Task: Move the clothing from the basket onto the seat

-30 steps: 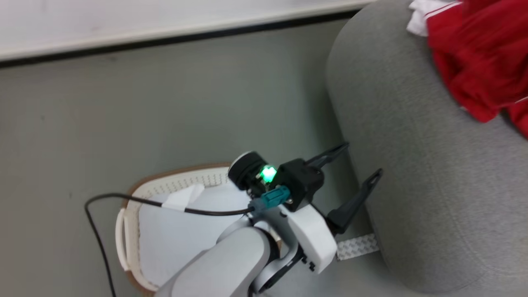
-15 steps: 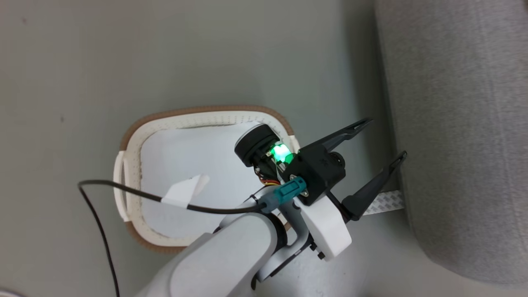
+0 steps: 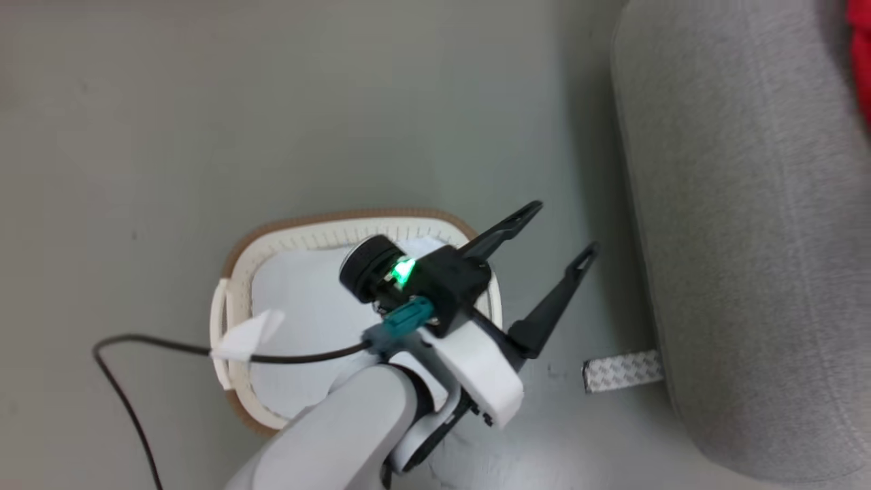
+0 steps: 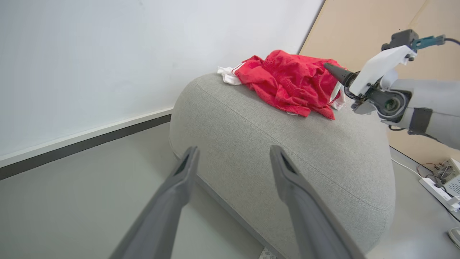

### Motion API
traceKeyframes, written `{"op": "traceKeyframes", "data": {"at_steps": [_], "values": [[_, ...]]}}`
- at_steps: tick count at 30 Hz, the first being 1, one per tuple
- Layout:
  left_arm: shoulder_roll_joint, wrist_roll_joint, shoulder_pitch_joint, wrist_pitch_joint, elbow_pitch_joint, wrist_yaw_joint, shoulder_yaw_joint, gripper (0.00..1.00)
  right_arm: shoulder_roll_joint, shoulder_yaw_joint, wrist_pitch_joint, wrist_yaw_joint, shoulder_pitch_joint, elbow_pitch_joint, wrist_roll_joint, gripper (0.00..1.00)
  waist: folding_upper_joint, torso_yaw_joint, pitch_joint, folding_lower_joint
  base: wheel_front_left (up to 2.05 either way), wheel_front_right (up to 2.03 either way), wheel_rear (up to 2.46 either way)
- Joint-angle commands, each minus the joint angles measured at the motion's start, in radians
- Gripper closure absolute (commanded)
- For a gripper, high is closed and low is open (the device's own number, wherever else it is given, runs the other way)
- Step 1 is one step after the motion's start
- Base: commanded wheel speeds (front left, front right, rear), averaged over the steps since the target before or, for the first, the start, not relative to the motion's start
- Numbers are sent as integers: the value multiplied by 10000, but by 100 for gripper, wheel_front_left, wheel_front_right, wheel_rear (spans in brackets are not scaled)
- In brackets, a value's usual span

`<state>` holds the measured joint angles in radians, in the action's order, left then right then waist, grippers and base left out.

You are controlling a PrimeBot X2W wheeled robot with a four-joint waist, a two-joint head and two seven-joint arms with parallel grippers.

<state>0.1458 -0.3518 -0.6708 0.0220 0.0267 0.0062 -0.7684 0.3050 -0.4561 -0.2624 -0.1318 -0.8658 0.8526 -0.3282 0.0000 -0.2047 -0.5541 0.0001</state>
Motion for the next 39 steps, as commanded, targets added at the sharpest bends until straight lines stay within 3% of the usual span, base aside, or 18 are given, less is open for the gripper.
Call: {"op": "traceKeyframes", "data": {"at_steps": [1,14,24,32,39], "values": [[97,-216,240,-212,91,55,101,0,-122,200,-28,23,489,-363,264,0,0,-106,776,-1,0,0,0],[183,-1245,2252,-1679,1577,768,934,0,-1415,1487,-16,23,4425,-4040,1392,0,0,459,4107,-1,0,0,0],[369,-1531,3488,-2557,2750,1335,1473,0,-2217,2174,-17,23,6942,-5932,2150,0,0,1547,5558,-1,0,0,0],[427,-1656,4025,-2826,3523,1295,1934,0,-2519,2785,-17,23,8060,-6363,2345,0,0,2261,6007,-1,0,0,0],[516,-1353,4704,-2858,3717,1251,2761,0,-2524,3889,-17,23,8737,-5886,1887,0,0,2316,6273,-1,0,0,0]]}}
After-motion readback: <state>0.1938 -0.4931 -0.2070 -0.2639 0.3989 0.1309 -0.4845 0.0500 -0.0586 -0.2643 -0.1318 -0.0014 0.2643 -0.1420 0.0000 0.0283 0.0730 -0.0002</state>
